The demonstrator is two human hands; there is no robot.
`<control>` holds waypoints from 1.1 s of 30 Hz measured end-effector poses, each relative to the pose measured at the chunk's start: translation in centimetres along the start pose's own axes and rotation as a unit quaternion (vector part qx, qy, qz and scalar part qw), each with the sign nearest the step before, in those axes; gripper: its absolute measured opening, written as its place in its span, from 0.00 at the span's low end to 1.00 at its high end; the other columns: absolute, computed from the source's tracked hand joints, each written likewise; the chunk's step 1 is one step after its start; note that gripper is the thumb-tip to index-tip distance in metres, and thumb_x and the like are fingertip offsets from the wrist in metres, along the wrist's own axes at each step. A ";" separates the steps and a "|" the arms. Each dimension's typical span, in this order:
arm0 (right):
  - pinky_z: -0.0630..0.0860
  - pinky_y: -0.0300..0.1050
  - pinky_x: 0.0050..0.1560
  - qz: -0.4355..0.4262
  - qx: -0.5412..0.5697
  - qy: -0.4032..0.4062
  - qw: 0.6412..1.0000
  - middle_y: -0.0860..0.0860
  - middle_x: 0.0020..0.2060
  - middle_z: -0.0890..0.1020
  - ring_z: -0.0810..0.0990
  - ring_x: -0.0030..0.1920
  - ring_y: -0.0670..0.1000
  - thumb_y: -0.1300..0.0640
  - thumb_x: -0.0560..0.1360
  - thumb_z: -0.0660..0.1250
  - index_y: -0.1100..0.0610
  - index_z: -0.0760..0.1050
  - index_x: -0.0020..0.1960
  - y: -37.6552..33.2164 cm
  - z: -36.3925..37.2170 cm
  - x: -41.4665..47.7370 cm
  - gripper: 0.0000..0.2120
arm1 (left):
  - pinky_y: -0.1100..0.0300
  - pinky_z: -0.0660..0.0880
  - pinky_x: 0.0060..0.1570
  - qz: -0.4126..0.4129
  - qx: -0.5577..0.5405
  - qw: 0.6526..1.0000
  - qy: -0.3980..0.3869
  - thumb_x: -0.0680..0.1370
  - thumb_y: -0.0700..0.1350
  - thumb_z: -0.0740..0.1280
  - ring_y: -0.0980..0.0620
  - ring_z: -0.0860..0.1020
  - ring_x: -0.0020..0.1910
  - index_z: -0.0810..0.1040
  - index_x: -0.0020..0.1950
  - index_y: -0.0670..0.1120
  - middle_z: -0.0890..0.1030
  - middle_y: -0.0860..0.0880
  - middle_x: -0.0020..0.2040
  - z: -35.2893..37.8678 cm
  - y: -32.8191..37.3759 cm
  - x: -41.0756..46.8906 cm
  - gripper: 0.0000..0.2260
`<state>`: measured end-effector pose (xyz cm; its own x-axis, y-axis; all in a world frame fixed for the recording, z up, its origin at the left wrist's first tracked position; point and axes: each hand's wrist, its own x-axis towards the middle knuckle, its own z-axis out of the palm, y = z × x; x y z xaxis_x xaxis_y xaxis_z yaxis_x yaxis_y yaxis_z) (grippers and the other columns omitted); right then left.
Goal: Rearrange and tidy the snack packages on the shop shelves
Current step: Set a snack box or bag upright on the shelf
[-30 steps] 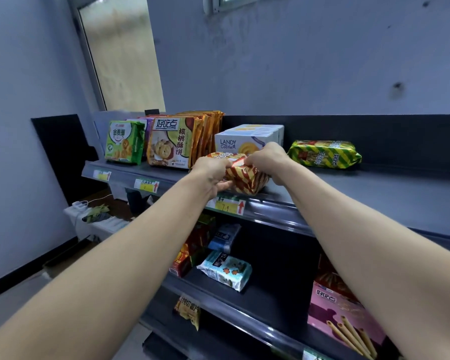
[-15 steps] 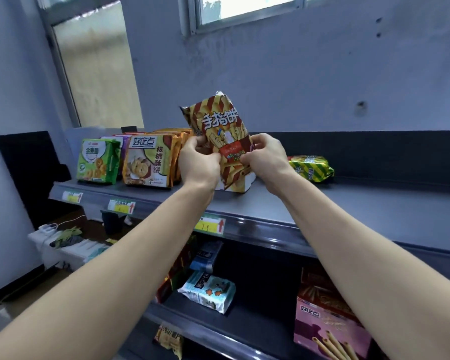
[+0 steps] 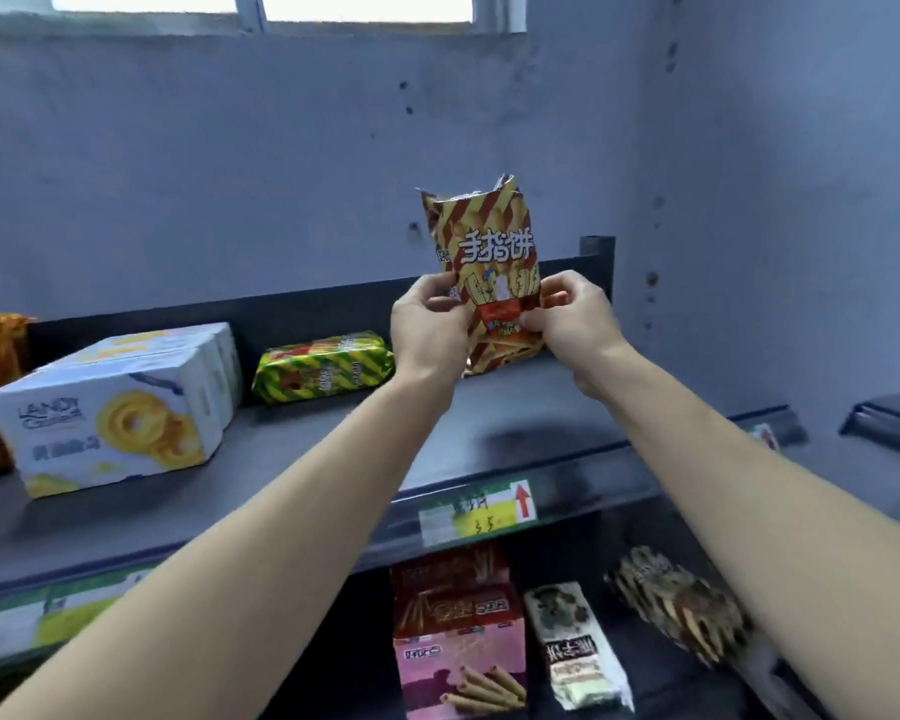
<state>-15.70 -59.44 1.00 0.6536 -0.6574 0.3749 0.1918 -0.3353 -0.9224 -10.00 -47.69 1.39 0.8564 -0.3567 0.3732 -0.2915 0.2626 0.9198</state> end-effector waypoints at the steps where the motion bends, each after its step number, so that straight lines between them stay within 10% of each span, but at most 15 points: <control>1: 0.77 0.39 0.39 0.002 -0.012 0.015 1.000 0.53 0.46 0.79 0.79 0.45 0.51 0.66 0.73 0.68 0.58 0.72 0.52 0.5 -1.4 0.6 0.10 | 0.55 0.82 0.41 -0.012 -0.012 1.000 -0.018 0.76 0.31 0.63 0.49 0.82 0.44 0.75 0.61 0.42 0.80 0.47 0.45 1.4 -0.4 0.2 0.14; 10: 0.72 0.37 0.33 0.027 -0.056 0.039 0.997 0.55 0.48 0.77 0.76 0.47 0.52 0.70 0.74 0.64 0.59 0.71 0.51 4.1 -9.5 7.5 0.09 | 0.50 0.81 0.47 -0.072 -0.020 0.994 -0.083 0.77 0.30 0.62 0.43 0.83 0.48 0.73 0.65 0.42 0.82 0.40 0.53 11.3 -3.8 4.3 0.18; 19: 0.74 0.39 0.34 0.087 -0.037 -0.027 0.995 0.57 0.52 0.78 0.77 0.49 0.54 0.68 0.76 0.63 0.63 0.72 0.61 8.0 -12.1 14.4 0.13 | 0.60 0.80 0.32 -0.134 0.006 0.990 -0.045 0.76 0.30 0.59 0.48 0.82 0.45 0.73 0.67 0.43 0.81 0.44 0.56 17.2 -7.2 9.0 0.20; 26: 0.78 0.44 0.42 0.119 -0.048 -0.032 0.991 0.56 0.51 0.78 0.78 0.49 0.54 0.66 0.77 0.62 0.62 0.72 0.62 10.7 -11.1 16.1 0.14 | 0.43 0.76 0.57 -0.128 0.087 0.986 -0.069 0.77 0.32 0.59 0.45 0.82 0.52 0.69 0.71 0.49 0.80 0.47 0.57 17.5 -9.9 9.8 0.24; 33: 0.80 0.53 0.54 0.074 -0.100 -0.052 0.991 0.55 0.55 0.80 0.80 0.54 0.56 0.61 0.72 0.66 0.59 0.73 0.62 11.4 -10.2 15.7 0.18 | 0.71 0.74 0.28 -0.084 0.129 0.982 -0.111 0.77 0.31 0.61 0.59 0.78 0.36 0.66 0.72 0.51 0.78 0.55 0.44 17.2 -10.1 9.2 0.26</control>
<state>-10.72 -80.47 -2.64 0.7376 -0.6398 0.2159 -0.0533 -0.3740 -0.9259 -6.53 -69.06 -2.44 0.7961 -0.5696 0.2045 -0.2764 -0.0416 0.9601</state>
